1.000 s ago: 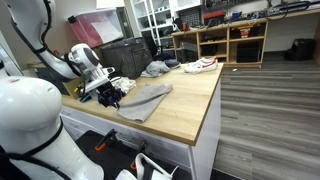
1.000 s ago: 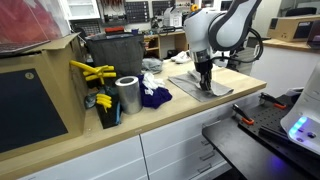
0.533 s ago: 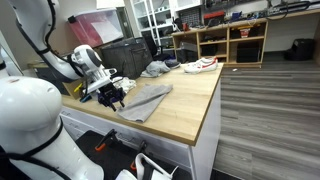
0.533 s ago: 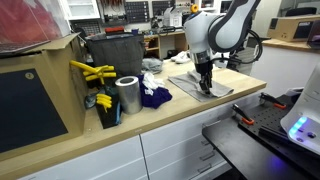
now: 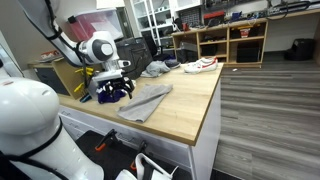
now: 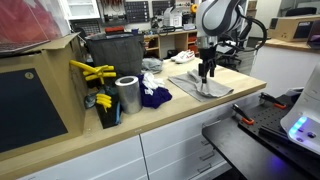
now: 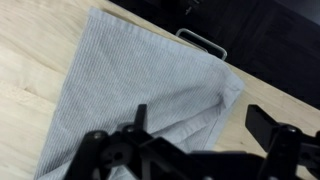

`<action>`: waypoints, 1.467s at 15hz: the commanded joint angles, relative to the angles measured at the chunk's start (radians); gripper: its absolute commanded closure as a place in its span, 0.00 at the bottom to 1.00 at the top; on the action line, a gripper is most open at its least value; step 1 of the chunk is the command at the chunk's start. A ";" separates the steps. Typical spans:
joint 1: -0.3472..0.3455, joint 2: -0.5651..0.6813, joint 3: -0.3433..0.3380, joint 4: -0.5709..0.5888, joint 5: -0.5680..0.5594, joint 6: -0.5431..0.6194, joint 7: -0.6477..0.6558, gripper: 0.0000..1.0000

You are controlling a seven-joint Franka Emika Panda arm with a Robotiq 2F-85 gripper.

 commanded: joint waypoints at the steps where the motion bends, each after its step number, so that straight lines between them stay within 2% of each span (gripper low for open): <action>1: -0.035 -0.044 -0.052 0.074 0.171 -0.130 -0.101 0.00; 5: -0.072 -0.021 -0.094 0.177 0.201 -0.194 -0.038 0.00; 12: -0.116 0.063 -0.117 0.307 0.173 -0.147 0.179 0.00; 18: -0.132 0.208 -0.135 0.440 0.114 -0.120 0.329 0.00; 19: -0.138 0.216 -0.140 0.461 0.117 -0.174 0.318 0.00; 20: -0.132 0.178 -0.130 0.402 0.132 -0.126 0.292 0.00; 22: -0.135 0.199 -0.133 0.414 0.131 -0.126 0.290 0.00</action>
